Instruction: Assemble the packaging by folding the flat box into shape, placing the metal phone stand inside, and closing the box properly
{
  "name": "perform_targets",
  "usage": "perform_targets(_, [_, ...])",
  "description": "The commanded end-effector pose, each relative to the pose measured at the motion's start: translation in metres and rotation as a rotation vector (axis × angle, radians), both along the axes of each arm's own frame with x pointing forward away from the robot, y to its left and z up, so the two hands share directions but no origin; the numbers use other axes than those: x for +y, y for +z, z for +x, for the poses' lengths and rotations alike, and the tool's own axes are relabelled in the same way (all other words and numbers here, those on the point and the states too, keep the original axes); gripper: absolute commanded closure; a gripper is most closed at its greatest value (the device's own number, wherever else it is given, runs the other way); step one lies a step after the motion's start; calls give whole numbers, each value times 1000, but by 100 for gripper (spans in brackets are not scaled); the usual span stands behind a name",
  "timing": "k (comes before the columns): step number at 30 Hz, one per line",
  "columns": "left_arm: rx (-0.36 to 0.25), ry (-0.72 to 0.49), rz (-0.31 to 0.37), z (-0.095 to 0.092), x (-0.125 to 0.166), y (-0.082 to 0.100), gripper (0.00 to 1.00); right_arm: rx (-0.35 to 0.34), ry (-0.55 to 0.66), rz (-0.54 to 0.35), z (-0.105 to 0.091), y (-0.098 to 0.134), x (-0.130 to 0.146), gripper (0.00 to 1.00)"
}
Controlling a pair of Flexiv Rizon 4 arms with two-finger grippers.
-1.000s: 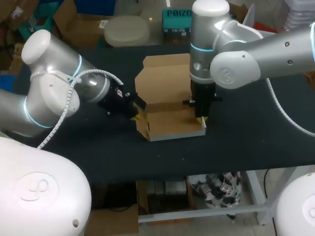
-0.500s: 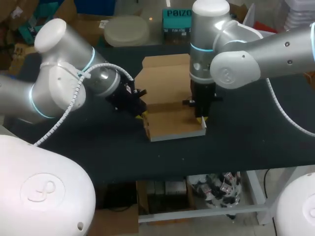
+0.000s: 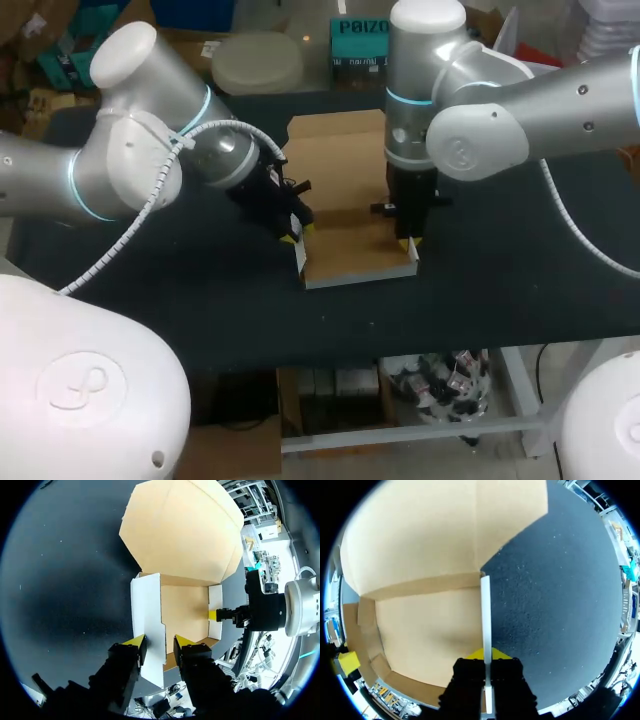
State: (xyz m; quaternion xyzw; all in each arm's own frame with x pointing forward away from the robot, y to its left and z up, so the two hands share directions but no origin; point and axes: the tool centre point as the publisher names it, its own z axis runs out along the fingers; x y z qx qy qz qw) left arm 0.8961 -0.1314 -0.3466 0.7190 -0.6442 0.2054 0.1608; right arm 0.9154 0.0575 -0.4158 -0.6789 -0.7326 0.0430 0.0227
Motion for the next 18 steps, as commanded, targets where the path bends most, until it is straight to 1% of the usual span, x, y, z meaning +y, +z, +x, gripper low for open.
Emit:
perform_targets(1, [19, -24, 25, 4, -7, 4, 59, 4, 0, -4, 1, 1, 2, 100])
perform_targets(3, [16, -34, 17, 3, -10, 6, 59, 4, 0, -4, 1, 1, 2, 100])
perform_targets(5, [13, -50, -5, 1, -10, 10, 60, 4, 0, -4, 1, 1, 2, 100])
perform_targets(9, [-2, -58, -26, -2, -4, 18, 60, 4, 0, -4, 1, 1, 2, 100])
perform_targets(13, [-19, -40, -40, -4, 9, 24, 60, 4, 0, -4, 1, 1, 2, 100])
perform_targets(14, [-21, -36, -44, -4, 13, 25, 62, 4, 0, -4, 1, 1, 2, 100])
perform_targets(15, [-25, -31, -52, -5, 18, 26, 65, 4, 0, -4, 1, 1, 2, 100])
perform_targets(18, [-36, -12, -70, -9, 32, 28, 65, 4, 0, -4, 1, 1, 2, 100])
